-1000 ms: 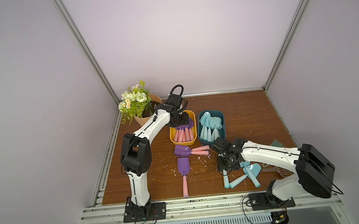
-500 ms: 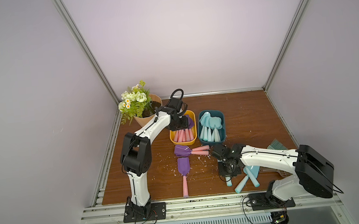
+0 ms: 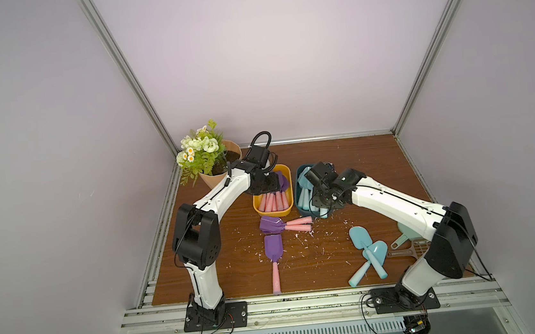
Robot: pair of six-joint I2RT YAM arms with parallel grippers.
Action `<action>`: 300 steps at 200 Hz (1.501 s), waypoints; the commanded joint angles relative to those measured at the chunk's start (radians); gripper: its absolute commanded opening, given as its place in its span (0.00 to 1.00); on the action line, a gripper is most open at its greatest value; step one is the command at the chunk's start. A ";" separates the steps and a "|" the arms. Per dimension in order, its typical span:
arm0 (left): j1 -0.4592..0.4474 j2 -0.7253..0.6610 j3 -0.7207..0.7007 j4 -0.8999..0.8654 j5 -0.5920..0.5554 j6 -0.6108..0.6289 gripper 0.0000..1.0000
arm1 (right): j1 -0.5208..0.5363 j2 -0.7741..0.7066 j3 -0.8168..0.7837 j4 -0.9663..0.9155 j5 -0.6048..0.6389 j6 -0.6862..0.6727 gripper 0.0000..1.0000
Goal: Sort the small shovels by color and place them into the storage box
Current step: Place the shovel in the storage box, then pick up the shovel from the center of the board.
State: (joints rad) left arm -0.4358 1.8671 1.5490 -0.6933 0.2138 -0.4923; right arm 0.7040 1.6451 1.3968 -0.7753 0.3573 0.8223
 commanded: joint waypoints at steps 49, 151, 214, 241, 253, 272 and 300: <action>0.003 -0.064 -0.107 0.005 -0.015 0.032 0.62 | -0.089 0.200 0.144 0.089 -0.138 -0.152 0.03; -0.004 -0.260 -0.384 -0.010 -0.020 0.020 0.63 | -0.092 0.283 0.192 0.060 -0.099 -0.153 0.38; -0.114 -0.441 -0.560 -0.085 0.020 -0.055 0.68 | -0.101 0.217 0.209 0.018 -0.003 -0.201 0.61; -0.200 -0.526 -0.658 -0.089 0.062 -0.169 0.68 | -0.116 0.176 0.165 0.040 -0.026 -0.222 0.60; -0.263 -0.559 -0.697 -0.088 0.063 -0.235 0.68 | -0.124 0.164 0.142 0.055 -0.045 -0.234 0.60; -0.382 -0.576 -0.740 -0.086 0.052 -0.331 0.68 | -0.130 0.155 0.110 0.078 -0.074 -0.249 0.60; -0.510 -0.562 -0.786 -0.078 -0.001 -0.464 0.68 | -0.141 0.151 0.081 0.107 -0.118 -0.275 0.60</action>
State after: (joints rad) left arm -0.8700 1.3018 0.7982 -0.7479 0.2562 -0.7876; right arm 0.5709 1.8214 1.4998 -0.6895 0.2848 0.5865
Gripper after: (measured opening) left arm 0.681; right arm 0.600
